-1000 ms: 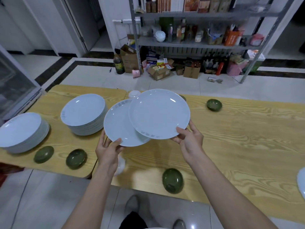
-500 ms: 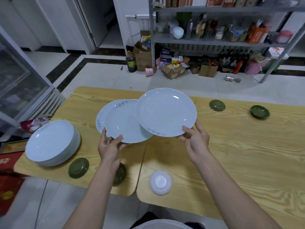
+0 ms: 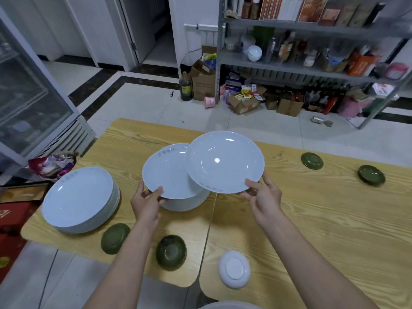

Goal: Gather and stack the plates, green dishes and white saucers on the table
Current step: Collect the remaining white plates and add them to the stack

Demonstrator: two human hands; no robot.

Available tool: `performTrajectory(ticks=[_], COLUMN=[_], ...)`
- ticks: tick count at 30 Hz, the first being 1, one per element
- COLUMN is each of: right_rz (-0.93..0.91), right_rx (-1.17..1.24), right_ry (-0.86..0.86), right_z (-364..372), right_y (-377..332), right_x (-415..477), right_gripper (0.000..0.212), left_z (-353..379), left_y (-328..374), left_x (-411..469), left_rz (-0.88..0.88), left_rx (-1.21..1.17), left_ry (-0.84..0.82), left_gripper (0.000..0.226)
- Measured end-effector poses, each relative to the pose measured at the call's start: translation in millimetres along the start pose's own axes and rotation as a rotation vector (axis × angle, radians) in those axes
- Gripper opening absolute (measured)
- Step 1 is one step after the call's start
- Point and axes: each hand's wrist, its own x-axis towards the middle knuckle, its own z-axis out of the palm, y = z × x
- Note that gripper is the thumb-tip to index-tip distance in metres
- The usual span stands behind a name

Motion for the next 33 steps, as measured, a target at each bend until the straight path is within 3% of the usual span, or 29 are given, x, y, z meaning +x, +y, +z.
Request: performTrajectory(ticks=[13, 21, 26, 33], right_rz=[0.183, 0.171, 0.063, 0.029], right_rx=[-0.125, -0.254, -0.53, -0.705], right_ry=[-0.001, 0.029, 0.119, 0.195], right_z=[62, 77, 83, 85], right_y=[62, 79, 81, 91], right_x=[16, 26, 39, 55], right_gripper=[0.07, 0.073, 0.064, 0.056], left_z=[-8, -10, -12, -10], left_y=[-14, -19, -22, -23], left_x=[27, 27, 28, 25], left_rz=[0.064, 0.083, 0.087, 0.086], left_rx=[0.202, 0.154, 0.176, 0.165], left_ry=[0.052, 0.003, -0.022, 0.0], left_gripper=[0.069, 0.058, 0.056, 0.052])
